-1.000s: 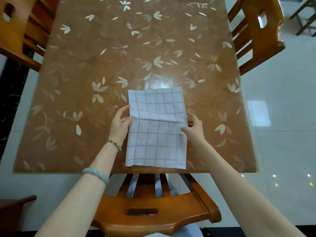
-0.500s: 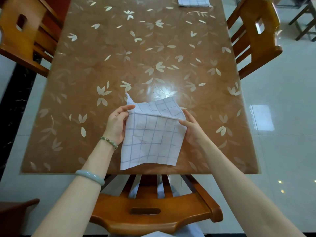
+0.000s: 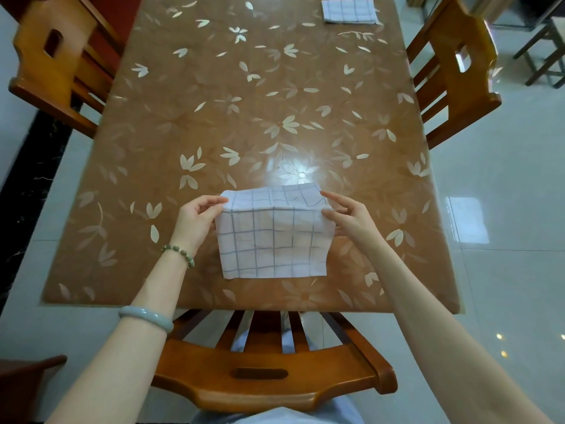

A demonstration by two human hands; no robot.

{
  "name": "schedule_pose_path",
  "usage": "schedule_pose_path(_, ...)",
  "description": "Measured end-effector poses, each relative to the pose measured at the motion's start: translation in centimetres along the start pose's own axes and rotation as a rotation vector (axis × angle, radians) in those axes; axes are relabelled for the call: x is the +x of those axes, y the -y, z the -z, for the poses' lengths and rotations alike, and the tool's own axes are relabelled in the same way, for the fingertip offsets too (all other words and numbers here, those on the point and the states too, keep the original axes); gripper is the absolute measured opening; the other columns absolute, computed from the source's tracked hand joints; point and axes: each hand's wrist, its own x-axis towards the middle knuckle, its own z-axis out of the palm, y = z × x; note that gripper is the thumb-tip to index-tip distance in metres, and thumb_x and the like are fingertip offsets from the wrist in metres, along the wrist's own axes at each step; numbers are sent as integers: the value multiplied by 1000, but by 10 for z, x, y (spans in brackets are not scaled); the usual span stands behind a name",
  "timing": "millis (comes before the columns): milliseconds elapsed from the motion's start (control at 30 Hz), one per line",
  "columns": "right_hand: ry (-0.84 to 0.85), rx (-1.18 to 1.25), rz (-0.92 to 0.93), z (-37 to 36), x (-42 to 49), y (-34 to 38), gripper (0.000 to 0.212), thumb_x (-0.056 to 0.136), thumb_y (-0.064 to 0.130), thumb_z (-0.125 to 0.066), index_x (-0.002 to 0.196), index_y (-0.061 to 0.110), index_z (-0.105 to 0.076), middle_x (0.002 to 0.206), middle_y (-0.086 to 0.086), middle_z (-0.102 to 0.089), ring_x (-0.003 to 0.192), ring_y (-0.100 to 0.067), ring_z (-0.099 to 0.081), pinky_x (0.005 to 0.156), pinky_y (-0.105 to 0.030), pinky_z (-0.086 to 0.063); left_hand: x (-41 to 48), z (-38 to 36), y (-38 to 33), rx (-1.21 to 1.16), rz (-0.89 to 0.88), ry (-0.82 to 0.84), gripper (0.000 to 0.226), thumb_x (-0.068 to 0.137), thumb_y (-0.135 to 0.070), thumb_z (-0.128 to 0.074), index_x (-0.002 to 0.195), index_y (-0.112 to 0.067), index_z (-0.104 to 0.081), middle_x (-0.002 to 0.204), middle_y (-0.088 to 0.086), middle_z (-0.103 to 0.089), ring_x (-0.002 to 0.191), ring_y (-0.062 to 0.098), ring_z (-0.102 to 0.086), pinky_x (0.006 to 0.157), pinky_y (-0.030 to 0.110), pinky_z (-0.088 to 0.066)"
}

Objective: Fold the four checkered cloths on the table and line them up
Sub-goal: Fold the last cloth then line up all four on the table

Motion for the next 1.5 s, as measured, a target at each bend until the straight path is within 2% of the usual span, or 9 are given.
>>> schedule_pose_path(267,-126,51,47,-8,-8,33,27,92,8,-49,103,16,-72,65,5,-49,67,-9,-50,70,-34,-50,-5,10,-16,-30,-41,-76,16,90,-8,-59,88,-18,-71,94,1,-70,104,31,-64,91,46,-53)
schedule_pose_path(400,-81,-102,86,1,-10,46,22,83,13,-60,102,19,-71,82,-10,-60,81,-18,-60,81,-36,-55,-13,15,-32,232,-177,-83,13,82,-24,-73,94,-22,-71,87,-10,-66,85,7,-61,68,3,-45)
schedule_pose_path(600,-244,-482,193,8,-10,63,10,76,20,-74,85,20,-70,71,1,-63,65,-6,-55,66,-23,-45,-17,10,-51,562,-268,-72,15,79,-14,-73,92,-22,-73,85,-4,-68,73,4,-57,58,11,-38)
schedule_pose_path(800,-102,-365,180,23,-20,76,8,80,19,-72,77,18,-65,106,9,-62,100,-8,-59,95,-29,-44,-8,28,-62,396,-262,105,9,86,-20,-67,80,-27,-64,96,-1,-59,85,9,-57,81,25,-44)
schedule_pose_path(900,-19,-261,184,21,-24,79,11,86,16,-66,82,9,-59,82,-2,-63,77,-12,-59,78,-33,-49,-6,32,-65,236,-240,190,10,92,-14,-59,84,-21,-62,82,-5,-63,69,-5,-57,73,19,-44)
schedule_pose_path(1200,-146,-312,6,-3,1,36,14,85,14,-66,76,17,-56,75,-3,-62,70,-16,-63,50,-24,-52,34,6,-14,311,-101,154,4,90,-16,-61,94,-17,-62,94,-2,-66,85,13,-61,80,33,-51)
schedule_pose_path(1300,-176,-386,-80,-9,17,2,8,85,21,-65,91,19,-59,87,2,-60,80,-15,-57,61,-22,-47,44,-12,23,401,30,91,36,90,-24,-61,121,-9,-53,116,9,-60,106,23,-57,94,37,-45)
schedule_pose_path(1367,-180,-443,-110,-13,24,-19,37,85,22,-64,121,16,-54,108,-2,-57,95,-17,-55,76,-23,-43,41,-24,43,525,35,91,51,90,-26,-60,133,-6,-43,132,14,-50,122,29,-48,103,40,-39)
schedule_pose_path(1500,-103,-803,20,-31,21,-48,62,89,28,-56,145,19,-33,148,-16,-34,141,-34,-22,112,-43,-22,21,-37,75,977,-231,165,67,96,-39,-46,150,-10,-18,158,9,-15,146,26,-11,118,41,-11)
